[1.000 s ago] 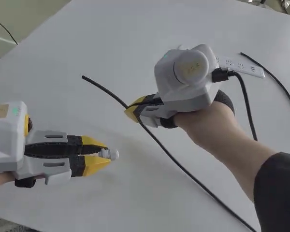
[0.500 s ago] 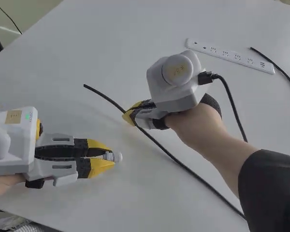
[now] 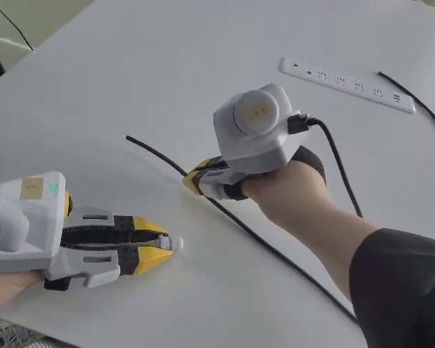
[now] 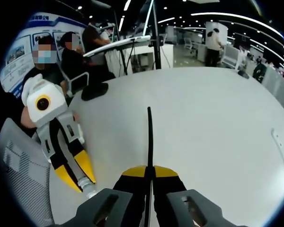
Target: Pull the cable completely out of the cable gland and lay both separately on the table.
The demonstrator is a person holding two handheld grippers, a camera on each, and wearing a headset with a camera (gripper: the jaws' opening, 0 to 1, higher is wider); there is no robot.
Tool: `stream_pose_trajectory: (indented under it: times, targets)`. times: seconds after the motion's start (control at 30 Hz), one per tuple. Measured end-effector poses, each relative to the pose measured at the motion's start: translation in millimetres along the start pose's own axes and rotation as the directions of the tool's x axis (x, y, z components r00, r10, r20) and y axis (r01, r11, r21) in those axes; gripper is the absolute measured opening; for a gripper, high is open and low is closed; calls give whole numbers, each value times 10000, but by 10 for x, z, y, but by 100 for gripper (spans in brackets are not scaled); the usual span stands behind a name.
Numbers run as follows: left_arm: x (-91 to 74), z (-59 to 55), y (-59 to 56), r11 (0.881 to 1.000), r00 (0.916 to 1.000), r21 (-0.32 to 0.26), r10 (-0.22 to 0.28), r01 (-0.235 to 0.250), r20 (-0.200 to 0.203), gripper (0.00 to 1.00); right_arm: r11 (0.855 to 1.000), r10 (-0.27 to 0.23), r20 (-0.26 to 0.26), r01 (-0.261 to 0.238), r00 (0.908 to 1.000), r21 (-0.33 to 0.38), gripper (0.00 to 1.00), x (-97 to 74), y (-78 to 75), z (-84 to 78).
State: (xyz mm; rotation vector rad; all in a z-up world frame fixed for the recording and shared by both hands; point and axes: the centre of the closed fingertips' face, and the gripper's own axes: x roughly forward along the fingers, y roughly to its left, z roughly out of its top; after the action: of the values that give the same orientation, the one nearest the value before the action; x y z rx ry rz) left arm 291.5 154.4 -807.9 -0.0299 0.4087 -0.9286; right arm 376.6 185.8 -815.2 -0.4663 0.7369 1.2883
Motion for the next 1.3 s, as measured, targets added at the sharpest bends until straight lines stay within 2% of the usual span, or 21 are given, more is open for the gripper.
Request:
stream_pose_trajectory:
  times: [0.3,0.53,0.67,0.9,1.1,1.2,1.3]
  targets:
    - [-13,0,65,9996,9994,13,293,-293,160,15,9994,-94,-207,87,9997,-336,0,50,8,-39]
    - [-13,2,102,9983,9990,-428,406,-398,182,16,9991,-112,-226,103,9997,-407,0,57,-8,-43]
    - [-15,14,114,9974,9982,-492,533,-520,260,16,9982,-134,-245,120,9996,-581,0,55,-9,-50]
    - [-8,50,74,9974,9985,-644,348,-320,428,19,9990,-113,-205,104,9997,-436,8,44,-13,-51]
    - [-15,105,76,9959,9967,-853,359,-296,726,27,9993,-179,-139,174,9997,-337,14,13,-29,-57]
    - [-15,118,72,9950,9964,-971,327,-251,782,31,9985,-429,-94,425,9990,-358,18,-23,-66,-61]
    - [-8,123,93,9935,9956,-1085,449,-358,828,43,9984,-541,37,542,9985,-183,26,-61,-90,-64]
